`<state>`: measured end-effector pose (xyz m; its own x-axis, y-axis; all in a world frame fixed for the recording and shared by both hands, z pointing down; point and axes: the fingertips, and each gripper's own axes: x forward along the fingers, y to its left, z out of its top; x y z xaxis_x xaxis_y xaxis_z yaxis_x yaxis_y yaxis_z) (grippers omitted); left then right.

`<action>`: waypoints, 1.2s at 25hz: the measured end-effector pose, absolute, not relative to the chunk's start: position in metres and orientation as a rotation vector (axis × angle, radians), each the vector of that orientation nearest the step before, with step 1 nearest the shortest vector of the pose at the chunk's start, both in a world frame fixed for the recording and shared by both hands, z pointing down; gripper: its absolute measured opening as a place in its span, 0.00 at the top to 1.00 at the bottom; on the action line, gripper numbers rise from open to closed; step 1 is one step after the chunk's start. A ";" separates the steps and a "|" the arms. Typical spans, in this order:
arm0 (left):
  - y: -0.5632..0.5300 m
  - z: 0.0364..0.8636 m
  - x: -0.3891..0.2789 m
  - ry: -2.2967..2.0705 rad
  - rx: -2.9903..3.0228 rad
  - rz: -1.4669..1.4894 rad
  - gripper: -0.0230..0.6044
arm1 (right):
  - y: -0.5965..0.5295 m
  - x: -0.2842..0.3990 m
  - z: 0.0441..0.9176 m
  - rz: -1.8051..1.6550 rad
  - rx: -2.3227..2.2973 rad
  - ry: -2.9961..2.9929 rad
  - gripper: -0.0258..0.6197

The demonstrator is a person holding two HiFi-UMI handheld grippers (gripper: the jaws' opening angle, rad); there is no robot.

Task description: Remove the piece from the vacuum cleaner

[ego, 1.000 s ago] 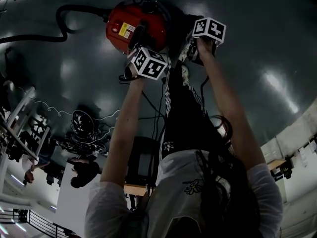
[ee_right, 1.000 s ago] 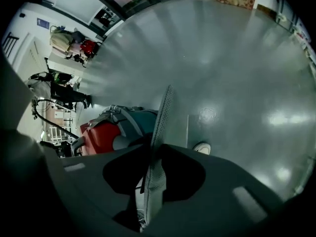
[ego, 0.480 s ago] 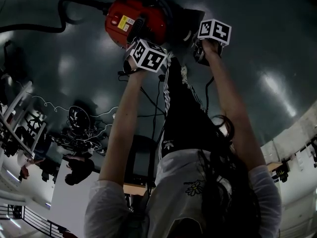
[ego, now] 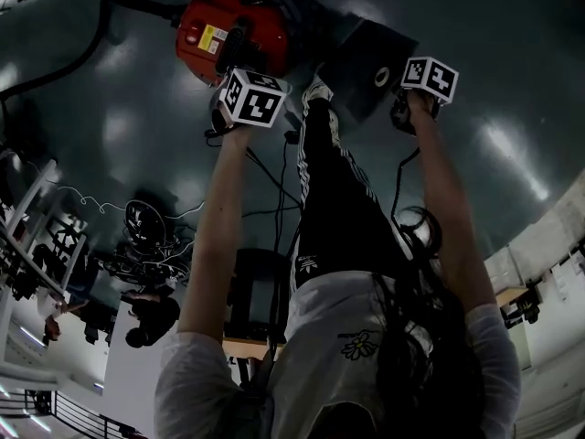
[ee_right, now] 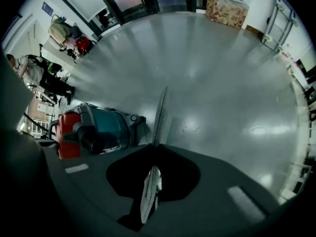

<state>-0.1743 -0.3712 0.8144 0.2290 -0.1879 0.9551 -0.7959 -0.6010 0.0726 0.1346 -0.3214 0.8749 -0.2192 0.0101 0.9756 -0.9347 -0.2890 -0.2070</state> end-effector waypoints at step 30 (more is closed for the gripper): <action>-0.330 0.572 -0.120 -1.359 1.904 0.507 0.96 | -0.320 0.042 0.582 1.443 1.437 -1.908 0.89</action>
<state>-0.1205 -0.3296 0.5715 0.3634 -0.6387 0.6783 -0.9269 -0.1742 0.3325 0.0419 -0.3197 0.5818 -0.4250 -0.5052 0.7511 -0.8604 -0.0325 -0.5086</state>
